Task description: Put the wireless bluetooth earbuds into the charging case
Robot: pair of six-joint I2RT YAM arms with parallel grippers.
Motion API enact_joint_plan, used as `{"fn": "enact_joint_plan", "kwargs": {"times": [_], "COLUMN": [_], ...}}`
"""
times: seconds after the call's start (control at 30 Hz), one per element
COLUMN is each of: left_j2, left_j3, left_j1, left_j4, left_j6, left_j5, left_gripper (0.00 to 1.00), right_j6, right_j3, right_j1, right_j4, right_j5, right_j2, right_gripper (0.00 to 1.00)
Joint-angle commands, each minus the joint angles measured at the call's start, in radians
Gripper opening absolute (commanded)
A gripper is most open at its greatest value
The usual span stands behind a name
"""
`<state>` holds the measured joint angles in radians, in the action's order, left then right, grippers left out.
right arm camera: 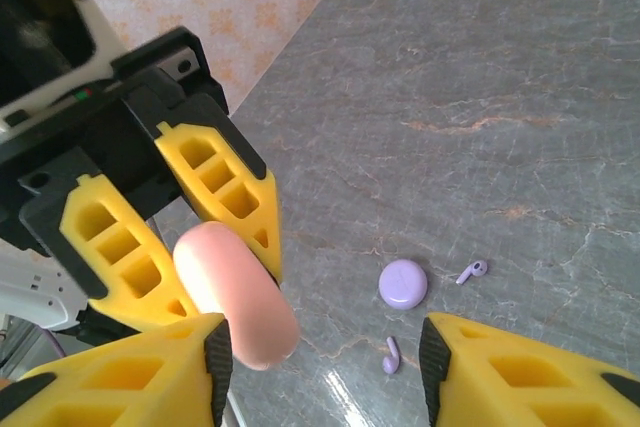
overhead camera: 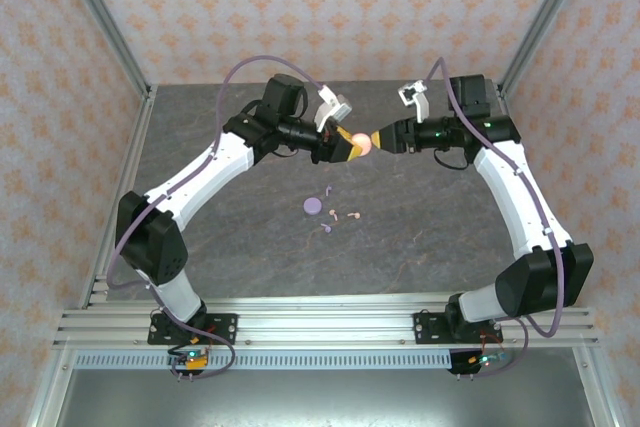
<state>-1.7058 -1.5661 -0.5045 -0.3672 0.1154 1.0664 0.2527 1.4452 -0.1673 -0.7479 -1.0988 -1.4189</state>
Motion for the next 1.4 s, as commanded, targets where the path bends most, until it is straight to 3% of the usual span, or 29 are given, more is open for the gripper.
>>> {"fn": "enact_joint_plan", "kwargs": {"times": [0.0, 0.5, 1.0, 1.37], "left_j2": [0.02, 0.039, 0.067, 0.08], "left_j3": [-0.007, 0.013, 0.046, 0.124], "left_j1": [-0.003, -0.006, -0.019, -0.017], "left_j4": [0.043, 0.043, 0.037, 0.165], "left_j6": [0.07, 0.084, 0.153, 0.073], "left_j5": [0.014, 0.034, 0.032, -0.043], "left_gripper": [0.18, 0.18, 0.18, 0.18], "right_j6": [0.043, 0.041, -0.051, -0.096], "right_j3": [-0.003, 0.026, 0.014, -0.005], "right_j1": [-0.022, -0.052, -0.051, -0.051], "right_j4": [-0.031, -0.027, 0.056, 0.086], "right_j5": [-0.016, 0.022, 0.141, 0.222], "right_j2": [0.02, -0.013, -0.01, 0.039], "right_gripper": [0.56, 0.58, 0.58, 0.6]}}
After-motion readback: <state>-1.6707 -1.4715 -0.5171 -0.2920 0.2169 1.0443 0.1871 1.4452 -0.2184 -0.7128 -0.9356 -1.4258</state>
